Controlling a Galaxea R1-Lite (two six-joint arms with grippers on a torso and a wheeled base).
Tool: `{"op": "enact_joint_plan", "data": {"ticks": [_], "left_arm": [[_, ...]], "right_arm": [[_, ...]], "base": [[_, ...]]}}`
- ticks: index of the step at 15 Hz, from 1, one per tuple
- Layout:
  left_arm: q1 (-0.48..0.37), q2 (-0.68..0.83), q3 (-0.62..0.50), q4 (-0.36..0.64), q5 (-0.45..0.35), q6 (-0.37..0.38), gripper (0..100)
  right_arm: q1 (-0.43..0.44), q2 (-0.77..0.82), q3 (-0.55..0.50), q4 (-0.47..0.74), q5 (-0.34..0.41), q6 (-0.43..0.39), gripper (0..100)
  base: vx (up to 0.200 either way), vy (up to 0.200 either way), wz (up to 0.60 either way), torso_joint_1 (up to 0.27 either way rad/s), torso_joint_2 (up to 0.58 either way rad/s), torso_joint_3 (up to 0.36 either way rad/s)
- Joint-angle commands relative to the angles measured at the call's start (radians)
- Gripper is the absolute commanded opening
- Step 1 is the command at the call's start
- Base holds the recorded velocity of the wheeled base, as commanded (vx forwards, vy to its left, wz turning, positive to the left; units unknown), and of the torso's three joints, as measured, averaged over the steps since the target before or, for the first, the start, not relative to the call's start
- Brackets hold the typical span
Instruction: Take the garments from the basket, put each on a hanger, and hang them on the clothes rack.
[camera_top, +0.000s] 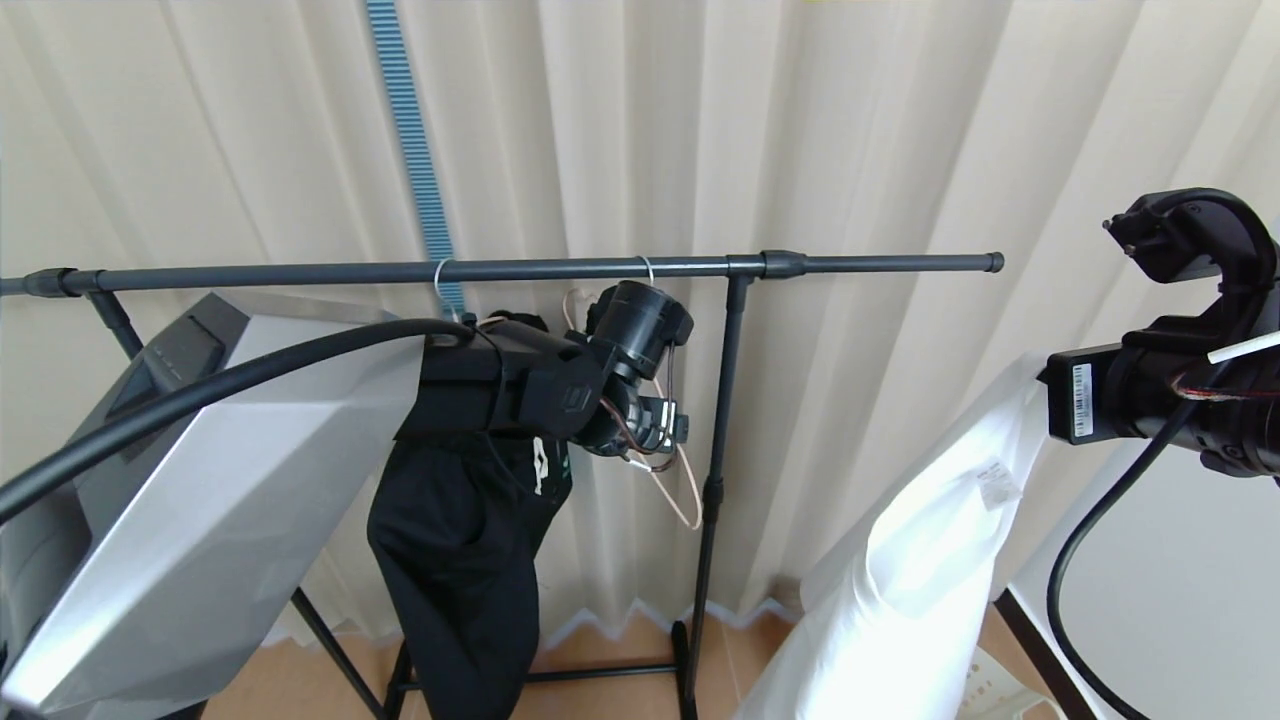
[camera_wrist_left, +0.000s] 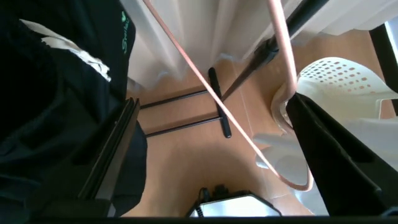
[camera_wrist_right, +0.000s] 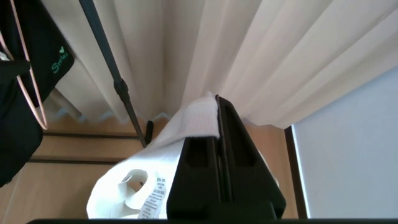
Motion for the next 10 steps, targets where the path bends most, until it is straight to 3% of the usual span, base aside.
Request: {"op": "enact_joint_plan", "data": {"ticks": [1,10], "left_arm": [[0.0,0.016,-0.017,0.0,0.004,0.0,100],[0.0,0.059,-0.036,0.0,0.011,0.0,100]], "right_arm": [[0.001,-0.006,0.0,0.0,0.0,0.0,0],[0.001,-0.006,-0.002,0.0,0.0,0.0,0]], "base": [[0.0,0.0,0.0,0.0,0.0,0.0],[0.0,0.0,0.0,0.0,0.0,0.0]]}}
